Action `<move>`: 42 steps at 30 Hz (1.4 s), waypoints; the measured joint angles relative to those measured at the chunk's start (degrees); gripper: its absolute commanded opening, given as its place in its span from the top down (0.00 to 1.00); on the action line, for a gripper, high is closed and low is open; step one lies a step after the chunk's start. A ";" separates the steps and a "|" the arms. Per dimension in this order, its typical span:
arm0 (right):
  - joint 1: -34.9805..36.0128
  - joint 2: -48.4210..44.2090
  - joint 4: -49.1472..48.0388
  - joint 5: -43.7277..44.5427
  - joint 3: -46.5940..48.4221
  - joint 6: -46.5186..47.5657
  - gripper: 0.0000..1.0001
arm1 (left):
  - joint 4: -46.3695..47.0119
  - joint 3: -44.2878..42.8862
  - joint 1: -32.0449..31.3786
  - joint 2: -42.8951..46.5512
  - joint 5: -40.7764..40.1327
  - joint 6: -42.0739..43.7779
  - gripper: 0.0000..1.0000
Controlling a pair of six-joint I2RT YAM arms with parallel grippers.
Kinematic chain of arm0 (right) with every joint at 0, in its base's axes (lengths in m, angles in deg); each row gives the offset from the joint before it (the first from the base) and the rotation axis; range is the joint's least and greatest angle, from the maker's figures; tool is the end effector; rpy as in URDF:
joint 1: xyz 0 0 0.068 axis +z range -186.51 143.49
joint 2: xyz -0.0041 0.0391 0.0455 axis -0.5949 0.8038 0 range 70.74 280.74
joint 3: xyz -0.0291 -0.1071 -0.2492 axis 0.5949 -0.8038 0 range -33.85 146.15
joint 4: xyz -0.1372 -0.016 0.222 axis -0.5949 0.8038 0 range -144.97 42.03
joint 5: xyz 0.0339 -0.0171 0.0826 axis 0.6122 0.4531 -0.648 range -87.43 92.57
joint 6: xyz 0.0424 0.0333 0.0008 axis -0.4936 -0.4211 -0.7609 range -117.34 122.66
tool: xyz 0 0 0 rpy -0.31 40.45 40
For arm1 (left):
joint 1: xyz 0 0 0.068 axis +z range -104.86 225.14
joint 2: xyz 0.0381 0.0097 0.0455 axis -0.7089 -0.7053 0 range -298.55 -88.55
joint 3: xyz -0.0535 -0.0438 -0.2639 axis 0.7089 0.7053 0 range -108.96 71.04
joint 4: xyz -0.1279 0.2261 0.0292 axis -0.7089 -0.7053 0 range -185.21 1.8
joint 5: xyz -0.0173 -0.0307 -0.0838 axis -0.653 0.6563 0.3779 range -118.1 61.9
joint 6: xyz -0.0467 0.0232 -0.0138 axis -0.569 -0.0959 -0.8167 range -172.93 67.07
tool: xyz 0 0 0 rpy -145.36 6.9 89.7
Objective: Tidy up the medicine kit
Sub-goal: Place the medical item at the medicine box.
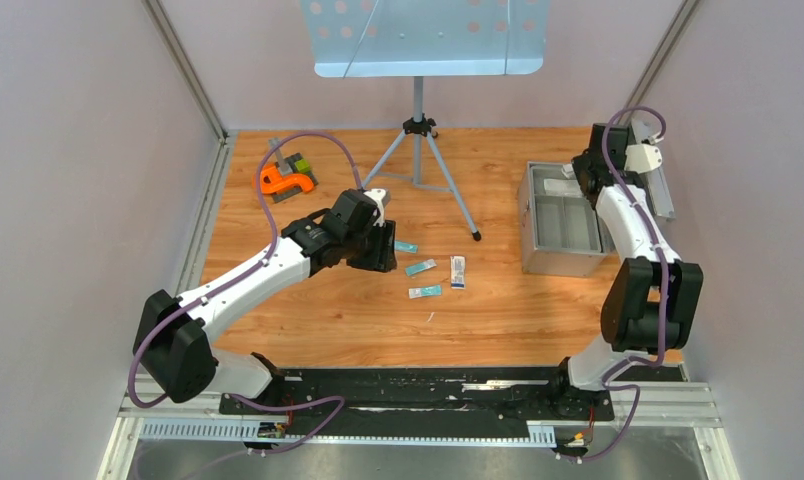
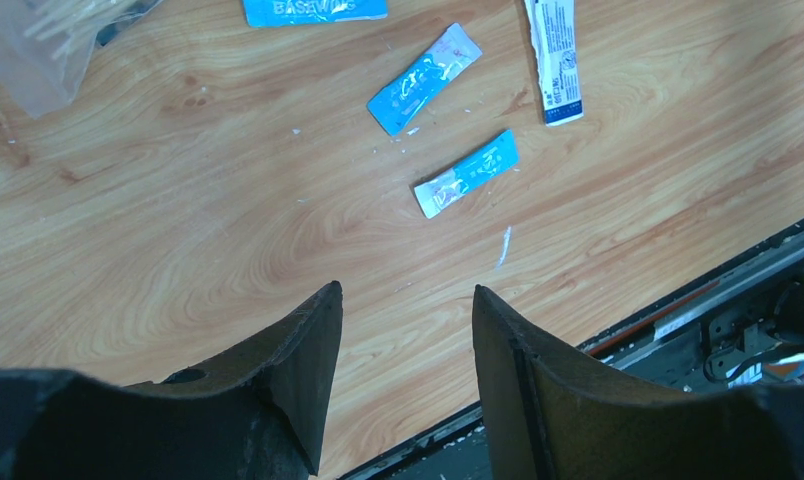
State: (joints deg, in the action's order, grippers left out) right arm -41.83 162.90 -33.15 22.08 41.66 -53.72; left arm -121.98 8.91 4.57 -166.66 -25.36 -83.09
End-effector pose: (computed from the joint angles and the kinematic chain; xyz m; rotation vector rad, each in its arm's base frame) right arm 0.3633 -0.0459 0.2977 1.2804 1.7888 0.1159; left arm 0.2179 -0.1889 0.2784 0.2520 2.5205 -0.5865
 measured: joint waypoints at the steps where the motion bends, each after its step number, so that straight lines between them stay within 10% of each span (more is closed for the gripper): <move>1: -0.04 0.50 -0.57 0.22 0.61 -1.70 1.00 | -0.11 0.00 0.00 0.00 -0.24 0.04 0.41; 42: 5.03 -5.29 -4.63 7.02 -0.66 -6.36 1.00 | -1.53 -0.02 0.00 0.00 -1.73 0.68 0.41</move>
State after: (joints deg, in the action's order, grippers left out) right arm -36.80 157.61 -37.78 29.09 41.00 -60.08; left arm -123.51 8.89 4.57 -166.66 -27.08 -82.41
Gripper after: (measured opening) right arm 0.007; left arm 0.593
